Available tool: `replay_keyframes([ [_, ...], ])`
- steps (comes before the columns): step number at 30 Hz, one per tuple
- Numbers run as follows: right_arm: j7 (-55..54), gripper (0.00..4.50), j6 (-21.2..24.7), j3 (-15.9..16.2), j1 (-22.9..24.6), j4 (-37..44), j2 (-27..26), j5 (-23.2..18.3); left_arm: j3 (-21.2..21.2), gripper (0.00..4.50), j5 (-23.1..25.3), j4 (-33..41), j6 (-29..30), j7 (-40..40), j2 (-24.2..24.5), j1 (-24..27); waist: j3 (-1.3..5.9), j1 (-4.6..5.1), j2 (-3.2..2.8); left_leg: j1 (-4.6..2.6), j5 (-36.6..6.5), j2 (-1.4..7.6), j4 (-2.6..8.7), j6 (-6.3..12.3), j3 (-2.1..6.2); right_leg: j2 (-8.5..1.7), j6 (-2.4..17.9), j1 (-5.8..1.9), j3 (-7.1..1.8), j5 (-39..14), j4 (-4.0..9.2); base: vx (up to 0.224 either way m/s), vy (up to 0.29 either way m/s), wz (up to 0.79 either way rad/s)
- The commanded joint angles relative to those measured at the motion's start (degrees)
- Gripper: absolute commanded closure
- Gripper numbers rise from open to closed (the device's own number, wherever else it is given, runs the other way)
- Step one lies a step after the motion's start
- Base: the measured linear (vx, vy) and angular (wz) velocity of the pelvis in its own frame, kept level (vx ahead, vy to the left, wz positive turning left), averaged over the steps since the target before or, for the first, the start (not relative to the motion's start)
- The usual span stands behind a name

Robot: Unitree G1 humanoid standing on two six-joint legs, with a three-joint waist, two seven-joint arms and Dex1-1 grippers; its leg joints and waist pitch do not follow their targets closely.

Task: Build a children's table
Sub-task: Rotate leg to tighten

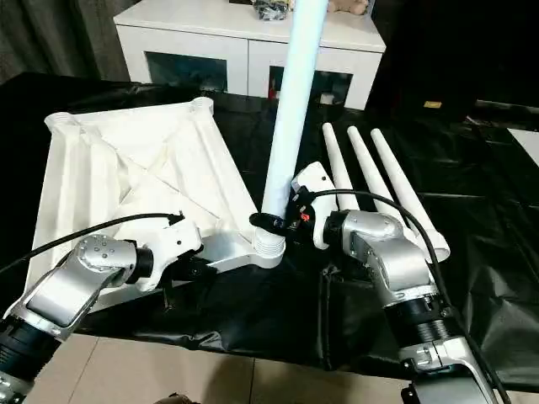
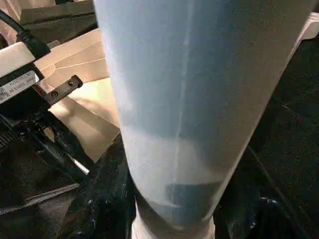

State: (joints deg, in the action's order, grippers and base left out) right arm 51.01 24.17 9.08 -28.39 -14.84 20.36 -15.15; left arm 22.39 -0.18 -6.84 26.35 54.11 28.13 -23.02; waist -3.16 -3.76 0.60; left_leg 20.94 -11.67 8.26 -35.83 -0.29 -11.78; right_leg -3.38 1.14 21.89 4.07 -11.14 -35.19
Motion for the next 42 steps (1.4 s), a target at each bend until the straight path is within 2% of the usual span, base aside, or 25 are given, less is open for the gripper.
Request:
replay_keyframes([
  [1,-0.8,2.68,2.6,2.3,3.0,-5.4,0.3,2.6,-2.7,4.50,-0.9,0.5,-1.1,-2.2,-1.2,-1.5,2.59,0.29,0.11,-1.58,-19.5,5.79,5.76,-2.84,3.64,-6.73,8.8,-0.56,-4.11,-25.2,5.62,0.000,0.000,0.00],
  [4,-9.8,2.68,0.9,0.6,1.7,-10.2,-2.7,5.2,-5.0,4.50,0.6,-4.6,1.0,-8.9,-3.8,-3.6,2.27,0.73,0.05,-1.79,-22.0,5.48,5.67,-3.47,3.72,-6.73,8.4,-0.20,-3.94,-29.0,6.12,0.000,0.000,0.00],
  [6,-14.7,2.69,0.5,-0.6,0.9,-12.6,-4.5,6.3,-5.6,4.50,1.0,-6.4,2.0,-11.3,-5.2,-4.4,1.93,1.30,0.24,-2.42,-26.0,5.22,5.44,-4.10,4.24,-6.96,5.7,0.19,-3.41,-37.3,7.17,0.000,0.000,0.00],
  [8,-24.6,2.69,-0.6,-3.0,-1.1,-17.4,-7.9,7.6,-6.0,4.50,1.8,-8.6,4.4,-15.8,-8.7,-5.9,1.90,1.82,0.13,-2.65,-28.2,5.03,5.39,-4.60,4.62,-6.90,4.0,0.50,-2.86,-40.6,7.70,0.000,0.000,0.00],
  [11,-33.2,2.69,-2.1,-4.9,-3.5,-22.0,-11.4,8.3,-6.4,4.50,2.1,-11.1,6.8,-20.1,-12.9,-7.8,1.96,2.86,-0.11,-3.08,-31.7,4.98,5.52,-5.52,5.17,-6.75,2.8,0.51,-2.06,-41.0,8.15,0.000,0.000,0.00],
  [13,-43.8,2.69,-5.3,-7.8,-7.6,-28.9,-15.8,7.8,-7.0,4.50,2.9,-15.2,9.2,-26.5,-18.7,-10.9,1.79,3.79,-1.17,-3.52,-38.6,5.38,6.51,-6.97,5.84,-5.88,2.6,0.06,-0.36,-36.6,8.28,-0.016,0.026,-0.04],
  [15,-49.3,2.69,-7.3,-9.8,-10.6,-33.2,-18.6,6.9,-7.1,4.50,3.4,-17.6,9.9,-29.8,-22.6,-13.2,1.77,4.36,-1.72,-2.48,-45.0,6.15,9.05,-8.70,6.06,-4.81,3.5,-1.23,0.42,-28.3,6.11,-0.033,0.053,-0.05],
  [16,-51.5,2.69,-8.4,-10.6,-12.1,-35.5,-19.8,6.6,-7.2,4.50,3.5,-19.1,9.8,-31.4,-24.5,-14.5,2.29,3.99,-1.53,-0.62,-47.7,6.85,12.69,-9.03,4.63,-3.31,5.0,-3.35,0.61,-16.5,-0.29,0.000,0.000,0.00],
  [17,-52.4,2.69,-8.9,-10.9,-12.7,-36.4,-20.1,6.5,-7.4,4.50,3.4,-19.7,9.6,-32.2,-25.3,-15.0,2.12,3.39,-1.45,-0.50,-47.3,6.60,13.59,-9.15,3.26,-2.99,5.6,-2.80,0.35,-15.0,-0.96,0.000,0.000,0.00],
  [18,-53.5,2.69,-9.2,-11.5,-13.5,-37.5,-20.6,6.1,-7.5,4.50,3.3,-20.1,9.6,-32.8,-26.0,-15.5,2.69,3.69,0.67,-3.41,-42.0,4.52,9.90,-8.07,1.91,-4.57,5.6,0.17,-1.21,-23.0,3.78,0.000,0.000,0.00],
  [19,-54.3,2.69,-9.7,-12.0,-14.4,-38.7,-21.2,5.9,-7.9,4.50,3.3,-20.4,9.5,-33.4,-26.6,-16.0,2.16,2.76,2.54,-7.78,-28.3,1.23,-0.62,-3.30,1.51,-9.53,2.4,5.45,-2.23,-45.3,12.22,0.016,-0.054,0.20],
  [20,-54.8,2.69,-10.0,-12.5,-15.3,-39.8,-21.7,5.7,-8.1,4.50,3.3,-20.4,9.7,-33.8,-26.9,-16.2,2.01,2.51,2.47,-5.94,-19.9,1.46,-1.70,-0.97,2.58,-12.12,1.2,3.09,-3.53,-51.5,12.71,0.016,-0.054,0.20],
  [21,-55.2,2.69,-10.3,-12.7,-15.9,-40.5,-22.0,5.8,-8.3,4.50,3.3,-20.2,9.9,-33.9,-26.9,-16.2,2.57,1.64,1.08,0.59,-10.1,3.21,1.87,0.01,5.10,-12.79,1.0,-3.85,-3.83,-46.9,9.11,0.081,-0.006,-0.16],
  [22,-55.3,2.69,-10.6,-12.7,-16.3,-41.1,-22.2,5.9,-8.5,4.50,3.3,-20.0,10.0,-34.0,-26.9,-16.2,2.91,1.44,0.16,-0.94,-13.4,4.85,5.63,-1.17,5.31,-7.32,1.8,-1.45,-1.19,-34.1,7.24,0.087,0.041,-0.28],
  [23,-55.3,2.69,-10.6,-12.7,-16.3,-41.1,-22.2,5.9,-8.5,4.50,3.3,-20.0,10.0,-34.0,-26.9,-16.2,2.91,1.44,0.16,-0.94,-13.4,4.85,5.63,-1.17,5.31,-7.32,1.8,-1.45,-1.19,-34.1,7.24,0.087,0.041,-0.28],
  [24,-55.2,2.69,-11.2,-12.8,-16.9,-42.0,-22.3,6.2,-8.7,4.50,3.4,-19.9,10.1,-34.0,-26.6,-16.2,3.12,2.92,-0.61,-2.16,-20.6,5.96,6.65,-5.11,5.55,-5.57,6.7,-0.71,-1.18,-15.0,4.94,0.000,0.000,0.00],
  [25,-55.0,2.69,-11.5,-13.0,-17.3,-42.7,-22.5,6.2,-9.0,4.50,3.4,-19.7,10.2,-33.9,-26.3,-16.1,3.16,3.22,-0.30,-1.64,-22.2,5.50,6.84,-5.52,5.17,-5.94,8.9,-1.26,-1.31,-10.3,4.64,0.000,0.000,0.00],
  [26,-54.8,2.69,-13.3,-12.5,-18.5,-44.6,-22.5,7.4,-9.2,4.50,3.9,-19.3,10.2,-34.0,-25.3,-16.1,2.99,3.44,-0.08,-1.53,-23.8,5.25,6.86,-5.22,4.98,-6.10,9.3,-1.21,-1.36,-11.8,4.87,0.000,0.000,0.00],
  [28,-54.0,2.34,-14.1,-13.0,-18.8,-45.3,-22.6,7.1,-9.3,4.50,3.9,-19.1,10.3,-33.9,-25.0,-16.0,2.68,3.73,0.36,-2.38,-27.5,4.26,5.78,-3.27,4.28,-7.21,8.0,-0.38,-1.70,-25.2,7.01,0.000,0.000,0.00],
  [29,-53.8,2.13,-14.5,-13.3,-19.0,-45.7,-22.6,6.9,-9.5,4.50,3.8,-19.0,10.4,-33.8,-24.9,-15.9,2.68,3.73,0.36,-2.38,-27.5,4.26,5.78,-3.27,4.28,-7.21,8.0,-0.38,-1.70,-25.2,7.01,0.000,0.000,0.00],
  [31,-51.5,1.99,-15.9,-13.4,-19.6,-46.3,-22.5,6.6,-9.4,4.50,3.9,-18.7,10.5,-33.3,-24.3,-15.7,2.69,3.80,0.26,-1.56,-25.4,4.63,6.00,-2.14,4.75,-7.39,5.3,-0.79,-1.48,-29.9,7.51,0.000,0.000,0.00],
  [33,-51.0,1.84,-16.3,-13.4,-19.9,-46.2,-22.2,6.7,-9.3,4.50,4.0,-18.5,10.4,-32.9,-24.0,-15.6,2.89,3.82,0.17,-1.53,-24.5,4.81,6.14,-2.20,4.78,-7.26,5.7,-0.82,-1.49,-28.0,7.35,0.000,0.000,0.00],
  [35,-49.2,1.65,-16.6,-13.9,-20.6,-45.8,-21.5,6.3,-8.9,4.50,4.1,-17.6,10.0,-31.9,-22.7,-15.0,3.34,3.77,0.22,-0.50,-20.1,5.14,6.32,-2.06,4.85,-7.44,7.7,-1.59,-1.71,-20.9,6.45,0.000,0.000,0.00],
  [37,-46.9,1.43,-16.4,-13.4,-20.8,-44.8,-20.6,6.4,-8.8,4.50,4.1,-16.9,10.1,-31.2,-21.9,-14.6,3.59,3.56,0.11,-0.39,-14.7,5.08,5.89,0.18,3.97,-7.17,11.6,-1.36,-1.96,-12.9,5.59,0.000,0.000,0.00],
  [42,-38.9,0.99,-15.7,-11.6,-19.9,-40.2,-18.4,6.8,-7.9,4.50,4.3,-15.4,9.5,-29.3,-20.0,-13.8,3.95,2.98,0.07,-0.17,-8.9,5.06,5.22,2.75,3.37,-6.98,14.2,-1.43,-1.94,-9.0,4.96,0.000,0.000,0.00],
])
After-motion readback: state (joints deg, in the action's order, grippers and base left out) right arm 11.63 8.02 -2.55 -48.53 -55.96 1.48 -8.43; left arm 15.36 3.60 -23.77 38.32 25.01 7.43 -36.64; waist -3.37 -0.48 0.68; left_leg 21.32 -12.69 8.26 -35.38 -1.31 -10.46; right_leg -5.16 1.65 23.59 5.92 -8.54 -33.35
